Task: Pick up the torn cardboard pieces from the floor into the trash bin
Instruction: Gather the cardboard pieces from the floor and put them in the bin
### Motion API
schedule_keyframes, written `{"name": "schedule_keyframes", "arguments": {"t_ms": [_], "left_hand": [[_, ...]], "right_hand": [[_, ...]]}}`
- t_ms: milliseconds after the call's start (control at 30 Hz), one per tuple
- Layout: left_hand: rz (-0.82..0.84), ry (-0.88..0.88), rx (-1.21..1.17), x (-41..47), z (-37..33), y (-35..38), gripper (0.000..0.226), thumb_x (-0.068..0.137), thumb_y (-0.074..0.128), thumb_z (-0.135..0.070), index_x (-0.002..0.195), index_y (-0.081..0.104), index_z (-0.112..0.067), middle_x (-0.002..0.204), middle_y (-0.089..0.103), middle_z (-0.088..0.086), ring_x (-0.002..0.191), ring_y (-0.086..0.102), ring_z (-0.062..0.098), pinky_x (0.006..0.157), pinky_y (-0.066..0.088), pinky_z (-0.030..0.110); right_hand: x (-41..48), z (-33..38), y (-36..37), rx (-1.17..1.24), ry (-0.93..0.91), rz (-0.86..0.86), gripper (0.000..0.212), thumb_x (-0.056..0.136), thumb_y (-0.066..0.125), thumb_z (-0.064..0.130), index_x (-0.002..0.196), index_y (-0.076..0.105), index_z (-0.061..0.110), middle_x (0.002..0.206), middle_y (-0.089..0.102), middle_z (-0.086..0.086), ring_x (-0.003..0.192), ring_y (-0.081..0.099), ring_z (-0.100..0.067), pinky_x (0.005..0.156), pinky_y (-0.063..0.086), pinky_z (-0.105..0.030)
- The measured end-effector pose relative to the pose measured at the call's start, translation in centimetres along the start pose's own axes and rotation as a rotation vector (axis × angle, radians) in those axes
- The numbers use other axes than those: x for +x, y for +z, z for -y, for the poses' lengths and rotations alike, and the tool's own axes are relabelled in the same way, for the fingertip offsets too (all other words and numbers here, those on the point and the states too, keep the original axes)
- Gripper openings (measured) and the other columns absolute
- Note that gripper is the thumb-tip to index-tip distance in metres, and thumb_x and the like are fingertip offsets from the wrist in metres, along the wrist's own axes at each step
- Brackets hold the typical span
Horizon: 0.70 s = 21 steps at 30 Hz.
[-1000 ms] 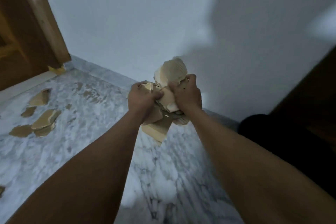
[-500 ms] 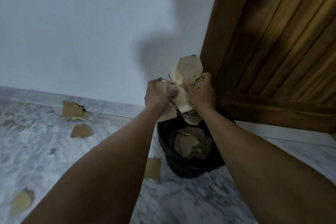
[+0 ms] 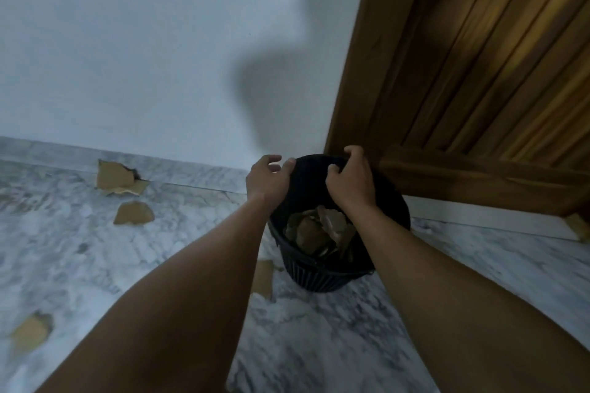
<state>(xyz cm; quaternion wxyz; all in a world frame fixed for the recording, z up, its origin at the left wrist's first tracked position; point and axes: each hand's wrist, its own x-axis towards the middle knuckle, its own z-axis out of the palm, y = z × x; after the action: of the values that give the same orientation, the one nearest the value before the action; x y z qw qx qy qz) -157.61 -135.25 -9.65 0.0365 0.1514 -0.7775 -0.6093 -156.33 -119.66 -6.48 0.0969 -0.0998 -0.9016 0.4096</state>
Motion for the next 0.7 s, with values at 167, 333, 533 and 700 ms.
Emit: {"name": "schedule_keyframes", "arguments": {"t_ms": [167,333,533,700], "left_hand": [[-0.121,0.047,0.115,-0.1,2.8,-4.4,0.042,0.097,0.058,-0.050,0.128,0.064,-0.023,0.121,0.070,-0.003,0.103,0.062,0.011,0.085,0.043,0.027],[-0.198,-0.005,0.210,0.3,8.2,-9.8,0.043,0.098,0.055,-0.051,0.130,0.063,-0.023,0.125,0.069,0.000,0.114,0.063,0.018,0.085,0.041,0.027],[-0.258,-0.135,0.323,0.2,15.9,-17.0,0.046,0.099,0.057,-0.049,0.135,0.060,-0.021,0.136,0.062,0.009,0.123,0.058,0.025,0.090,0.037,0.029],[-0.304,-0.230,0.441,-0.8,22.5,-21.4,0.052,0.097,0.058,-0.050,0.141,0.055,-0.022,0.142,0.054,0.014,0.130,0.052,0.029,0.098,0.040,0.036]], "right_hand": [[-2.4,4.3,5.0,-0.020,-0.204,0.048,0.039,0.102,0.051,0.020,0.140,0.045,0.016,0.144,0.050,-0.009,0.125,0.054,-0.027,0.090,0.042,-0.029],[-5.2,6.4,11.9,-0.001,-0.341,0.130,0.035,0.101,0.049,0.023,0.136,0.047,0.019,0.139,0.054,-0.007,0.119,0.055,-0.025,0.092,0.047,-0.035],[-8.3,2.7,20.2,0.002,-0.268,0.280,0.032,0.103,0.049,0.027,0.132,0.052,0.015,0.138,0.055,-0.009,0.124,0.053,-0.028,0.096,0.043,-0.035],[-10.2,-3.6,26.3,-0.385,0.063,0.487,0.059,0.104,0.039,0.050,0.155,0.028,0.023,0.164,0.022,-0.014,0.147,0.026,-0.040,0.115,0.026,-0.060]]}}
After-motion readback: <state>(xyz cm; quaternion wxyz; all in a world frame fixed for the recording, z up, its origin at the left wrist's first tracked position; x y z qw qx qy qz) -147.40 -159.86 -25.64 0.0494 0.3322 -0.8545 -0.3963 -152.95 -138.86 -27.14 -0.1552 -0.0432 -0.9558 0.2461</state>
